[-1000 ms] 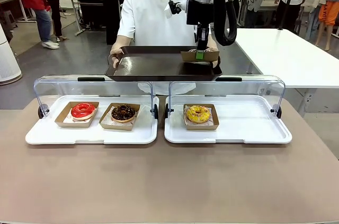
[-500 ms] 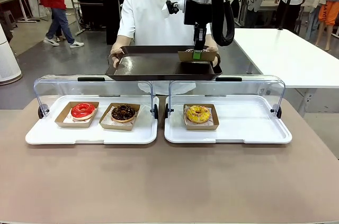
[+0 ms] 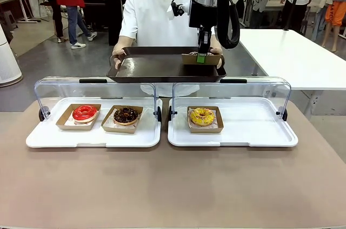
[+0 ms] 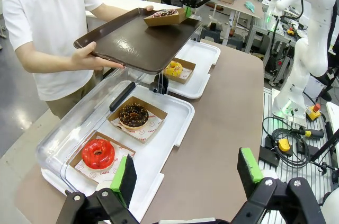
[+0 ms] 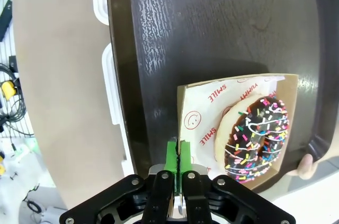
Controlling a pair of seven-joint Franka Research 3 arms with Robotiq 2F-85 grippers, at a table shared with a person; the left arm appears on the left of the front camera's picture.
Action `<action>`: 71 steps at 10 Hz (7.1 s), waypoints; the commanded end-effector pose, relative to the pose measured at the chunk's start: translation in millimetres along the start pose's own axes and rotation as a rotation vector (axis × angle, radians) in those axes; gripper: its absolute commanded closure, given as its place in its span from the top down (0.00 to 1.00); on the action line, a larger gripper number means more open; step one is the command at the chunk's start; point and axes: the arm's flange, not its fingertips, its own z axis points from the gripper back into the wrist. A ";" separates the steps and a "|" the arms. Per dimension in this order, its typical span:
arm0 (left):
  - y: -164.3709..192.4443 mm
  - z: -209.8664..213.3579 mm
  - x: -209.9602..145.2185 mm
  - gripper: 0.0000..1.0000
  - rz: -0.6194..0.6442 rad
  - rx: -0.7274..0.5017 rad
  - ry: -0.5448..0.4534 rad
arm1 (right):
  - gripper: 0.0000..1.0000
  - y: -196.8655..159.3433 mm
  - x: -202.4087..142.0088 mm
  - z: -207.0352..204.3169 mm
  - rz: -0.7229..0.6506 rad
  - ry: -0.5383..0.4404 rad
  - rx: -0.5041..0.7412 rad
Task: Provide the desired donut to the person.
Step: Place the picked Paper togo box onto the Handle tray extended by the person, then pick up and lift the Paper togo box containing the Donut pointed at by the person.
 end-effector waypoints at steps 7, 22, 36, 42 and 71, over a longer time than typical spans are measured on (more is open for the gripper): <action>-0.6 1.1 0.2 1.00 -0.003 -0.002 -0.007 | 0.82 4.2 -11.5 -7.6 0.040 -0.033 0.035; -0.6 1.1 0.2 1.00 -0.003 -0.002 -0.007 | 1.00 124.9 -107.2 100.9 0.185 0.067 -0.017; -0.6 1.1 0.2 1.00 -0.003 -0.002 -0.007 | 1.00 142.0 -184.3 61.6 0.051 0.059 -0.058; -0.6 1.1 0.2 1.00 -0.003 -0.002 -0.007 | 1.00 142.0 -184.3 61.6 0.051 0.059 -0.058; -0.6 1.1 0.2 1.00 -0.003 -0.002 -0.007 | 1.00 125.1 -474.4 -11.2 -0.257 -0.979 0.089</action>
